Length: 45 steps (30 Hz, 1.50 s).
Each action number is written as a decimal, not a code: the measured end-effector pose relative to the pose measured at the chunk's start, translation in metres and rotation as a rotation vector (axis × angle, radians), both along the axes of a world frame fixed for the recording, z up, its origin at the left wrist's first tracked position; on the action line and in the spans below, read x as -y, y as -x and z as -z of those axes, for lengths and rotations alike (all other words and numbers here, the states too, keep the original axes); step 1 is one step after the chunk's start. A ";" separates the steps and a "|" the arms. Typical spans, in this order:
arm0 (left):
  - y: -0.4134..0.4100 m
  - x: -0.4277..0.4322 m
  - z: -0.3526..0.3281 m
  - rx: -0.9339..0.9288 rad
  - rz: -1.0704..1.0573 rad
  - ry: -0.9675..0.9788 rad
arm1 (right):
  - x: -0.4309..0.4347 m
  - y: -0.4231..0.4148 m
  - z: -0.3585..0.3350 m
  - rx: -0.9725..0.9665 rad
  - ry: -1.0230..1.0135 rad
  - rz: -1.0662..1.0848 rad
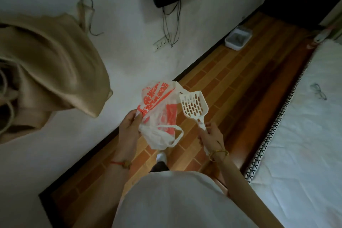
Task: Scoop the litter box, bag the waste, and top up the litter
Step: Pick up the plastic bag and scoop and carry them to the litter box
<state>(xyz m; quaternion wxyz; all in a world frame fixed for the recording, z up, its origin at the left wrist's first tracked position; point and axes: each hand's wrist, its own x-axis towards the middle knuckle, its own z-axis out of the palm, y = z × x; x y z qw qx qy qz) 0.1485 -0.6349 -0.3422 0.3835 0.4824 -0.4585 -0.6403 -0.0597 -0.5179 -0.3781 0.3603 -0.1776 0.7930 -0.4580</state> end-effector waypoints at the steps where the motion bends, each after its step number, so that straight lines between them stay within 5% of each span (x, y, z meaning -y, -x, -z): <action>1: 0.008 0.019 0.000 0.001 0.013 -0.005 | 0.016 0.005 0.001 0.000 -0.007 0.017; 20: 0.194 0.239 0.007 0.046 0.442 -0.034 | 0.165 0.131 -0.001 0.034 -0.024 0.381; 45: 0.662 0.358 0.011 0.040 0.589 -0.025 | 0.251 0.564 -0.023 0.019 -0.011 0.512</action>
